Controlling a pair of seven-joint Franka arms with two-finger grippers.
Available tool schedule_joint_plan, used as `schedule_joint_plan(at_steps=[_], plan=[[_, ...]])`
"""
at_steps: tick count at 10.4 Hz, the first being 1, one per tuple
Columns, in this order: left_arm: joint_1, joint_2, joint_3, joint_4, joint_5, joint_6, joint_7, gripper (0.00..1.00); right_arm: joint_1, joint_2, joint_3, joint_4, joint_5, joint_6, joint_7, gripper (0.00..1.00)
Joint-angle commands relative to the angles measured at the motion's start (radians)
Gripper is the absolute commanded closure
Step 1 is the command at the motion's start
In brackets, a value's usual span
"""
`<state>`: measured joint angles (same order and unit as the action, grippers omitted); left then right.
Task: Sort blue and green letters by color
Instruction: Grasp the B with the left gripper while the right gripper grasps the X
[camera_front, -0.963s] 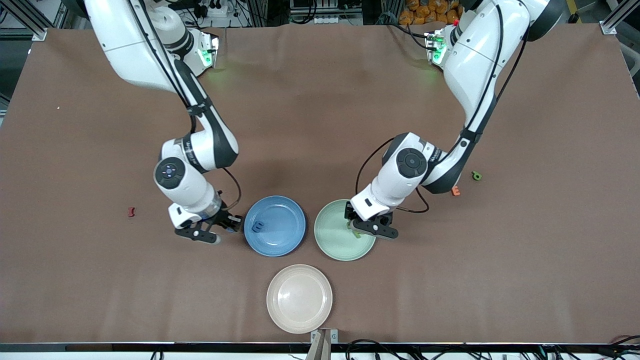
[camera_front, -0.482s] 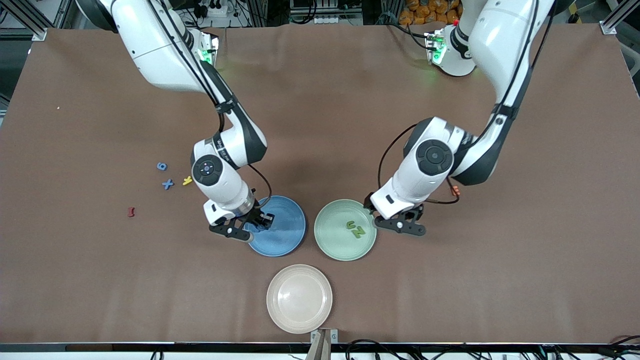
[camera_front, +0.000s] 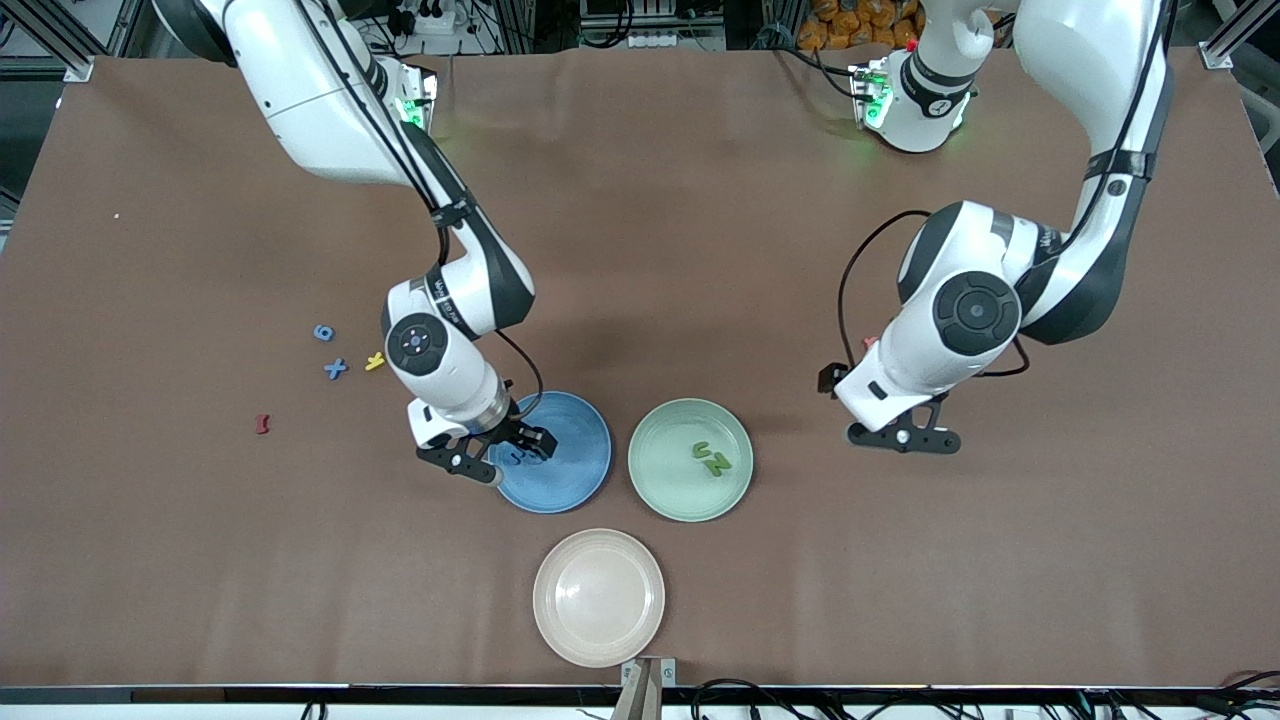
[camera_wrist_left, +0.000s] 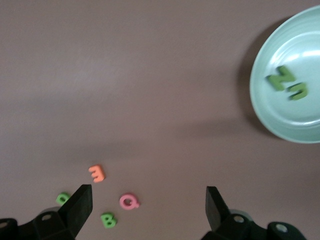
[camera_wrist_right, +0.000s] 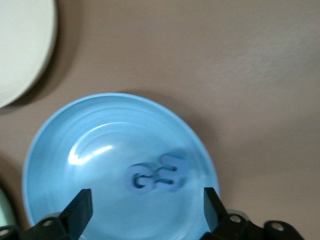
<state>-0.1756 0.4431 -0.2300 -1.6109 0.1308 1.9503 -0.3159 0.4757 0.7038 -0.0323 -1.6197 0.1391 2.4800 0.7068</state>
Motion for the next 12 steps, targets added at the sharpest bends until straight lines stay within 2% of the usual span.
schedule_joint_plan(at_steps=[1, 3, 4, 6, 9, 12], plan=[[0.077, -0.122, -0.011, -0.179, 0.006, 0.001, -0.009, 0.00, -0.115, -0.076, 0.009, 0.006, -0.010, -0.203, -0.192, 0.00], [0.169, -0.150, -0.012, -0.240, -0.110, 0.002, -0.011, 0.00, -0.205, -0.136, 0.008, -0.043, -0.056, -0.282, -0.330, 0.00], [0.200, -0.173, -0.014, -0.276, -0.114, 0.016, -0.009, 0.00, -0.253, -0.164, 0.008, -0.090, -0.097, -0.280, -0.405, 0.00], [0.225, -0.190, -0.014, -0.326, -0.126, 0.048, -0.009, 0.00, -0.313, -0.220, 0.002, -0.159, -0.110, -0.279, -0.551, 0.00], [0.252, -0.228, -0.012, -0.490, -0.183, 0.223, -0.040, 0.00, -0.379, -0.343, -0.018, -0.355, -0.110, -0.207, -0.812, 0.00], [0.251, -0.241, -0.012, -0.624, -0.187, 0.370, -0.068, 0.00, -0.405, -0.440, -0.017, -0.537, -0.110, -0.124, -0.921, 0.00]])
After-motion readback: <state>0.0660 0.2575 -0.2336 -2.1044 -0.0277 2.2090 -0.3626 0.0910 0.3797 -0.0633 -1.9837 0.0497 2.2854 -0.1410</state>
